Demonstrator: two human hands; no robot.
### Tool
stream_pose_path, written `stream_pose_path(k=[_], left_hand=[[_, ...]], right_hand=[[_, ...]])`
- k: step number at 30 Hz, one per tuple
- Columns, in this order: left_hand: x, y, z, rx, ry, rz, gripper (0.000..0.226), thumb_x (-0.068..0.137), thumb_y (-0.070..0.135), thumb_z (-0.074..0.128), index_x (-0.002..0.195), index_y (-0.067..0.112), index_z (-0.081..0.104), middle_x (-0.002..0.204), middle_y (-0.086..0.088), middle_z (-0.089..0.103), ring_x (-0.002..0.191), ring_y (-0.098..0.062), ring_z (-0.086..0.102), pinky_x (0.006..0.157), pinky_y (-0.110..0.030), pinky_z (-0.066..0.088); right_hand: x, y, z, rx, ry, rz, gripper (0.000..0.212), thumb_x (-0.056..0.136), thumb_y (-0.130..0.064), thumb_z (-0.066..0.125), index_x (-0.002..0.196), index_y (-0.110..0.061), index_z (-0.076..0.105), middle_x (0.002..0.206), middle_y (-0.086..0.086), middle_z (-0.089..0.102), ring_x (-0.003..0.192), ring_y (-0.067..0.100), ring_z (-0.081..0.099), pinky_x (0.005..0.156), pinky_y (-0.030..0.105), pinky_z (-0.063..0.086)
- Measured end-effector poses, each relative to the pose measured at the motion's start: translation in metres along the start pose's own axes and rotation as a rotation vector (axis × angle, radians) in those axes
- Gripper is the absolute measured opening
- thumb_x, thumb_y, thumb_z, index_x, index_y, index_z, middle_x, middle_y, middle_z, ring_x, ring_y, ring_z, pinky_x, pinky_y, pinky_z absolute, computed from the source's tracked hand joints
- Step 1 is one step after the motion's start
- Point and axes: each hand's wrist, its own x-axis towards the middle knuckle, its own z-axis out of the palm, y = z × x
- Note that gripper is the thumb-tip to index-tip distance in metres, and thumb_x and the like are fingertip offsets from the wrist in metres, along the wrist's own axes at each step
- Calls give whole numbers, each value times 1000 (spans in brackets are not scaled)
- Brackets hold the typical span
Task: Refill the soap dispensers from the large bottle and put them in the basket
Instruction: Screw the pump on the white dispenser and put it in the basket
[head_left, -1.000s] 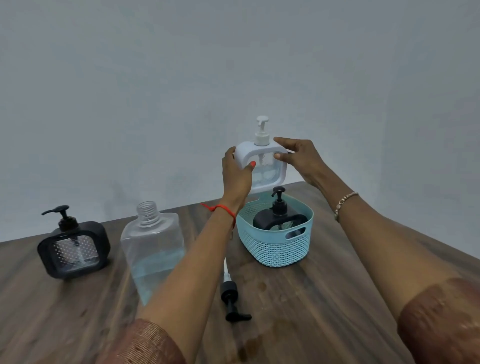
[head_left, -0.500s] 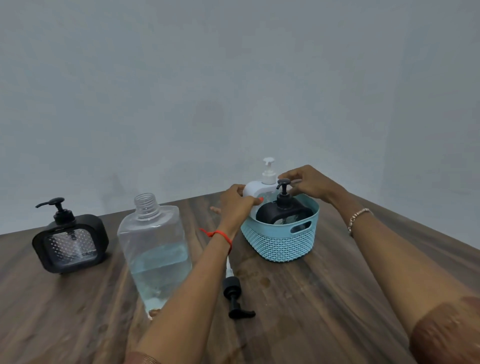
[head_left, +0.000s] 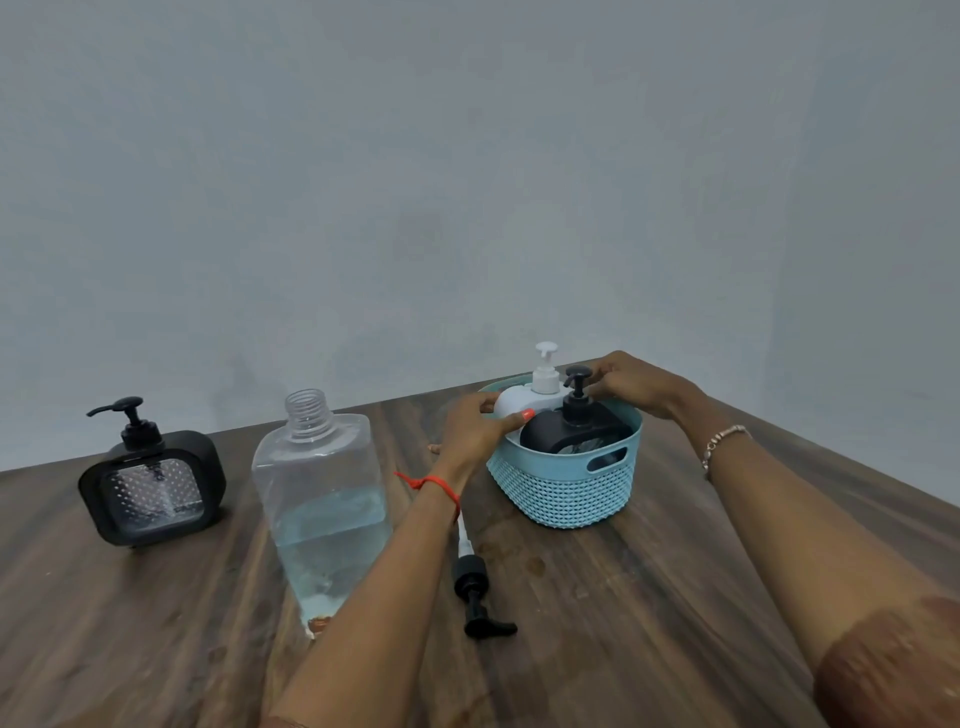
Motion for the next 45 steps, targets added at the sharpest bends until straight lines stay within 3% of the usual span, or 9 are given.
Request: stream_pose_path(k=[8,12,15,18,21,27,30,37,45], left_hand=[[-2,4,1,24,-21,-12,34,82,22,68,112,7,68,116,-8,66,95,-14,55,74,-22,42],[-5,4,3,115,14,-2,23,87,27,61,94,7,72,90,-6,65,81,-10,52,102,-37,36],[-6,6,5,167,28,8,24,90,23,57,78,4,66,82,-13,63,66,-2,43,94,-25,22],[-8,6,7,298,82,-12,41,91,25,50,55,7,46,82,-15,63,102,-17,53,108,-53,-13],[-11,6,10,477,66,10,40,94,29,41,57,14,40,113,-18,62,141,-33,24,98,-70,-22],[-14,1,10,688,12,46,43,99,35,30,122,9,56,154,-11,27,145,-37,-6,100,-71,-17],[-18,0,6,639,-11,44,49,100,35,30,142,11,37,157,-10,18,146,-35,1,108,-66,-8],[-29,49,-20,406,101,190,35,91,18,50,121,1,57,130,-15,54,125,-27,43,102,-35,36],[-67,130,-94,368,276,366,24,87,16,56,102,4,69,109,-13,67,104,-24,60,91,-30,46]], right_hand=[[0,-5,3,21,-27,42,20,85,8,49,86,6,69,121,17,62,99,18,59,70,12,48],[-3,-6,3,73,17,75,37,86,4,50,52,-10,55,52,-14,62,56,-2,57,51,4,42],[-3,-7,3,46,62,97,41,84,-1,53,48,-13,38,33,-13,37,34,-2,41,46,10,36],[-4,-11,1,22,66,94,43,81,1,52,45,-15,34,41,-4,35,39,4,35,50,19,30],[-4,-16,2,0,53,95,40,78,2,50,47,-15,31,55,3,31,52,12,26,55,27,23],[-6,-10,6,-3,24,99,40,85,-3,51,50,-19,62,71,-2,60,67,7,51,65,18,38],[-11,-10,7,1,76,72,27,85,1,53,91,-14,74,110,4,66,100,20,59,89,28,45],[-31,-66,-5,171,587,-134,26,86,-4,56,109,-8,68,108,13,68,92,18,62,73,15,45],[-74,-180,37,200,500,-387,26,87,-15,60,110,-6,68,104,10,69,88,11,60,76,14,42]])
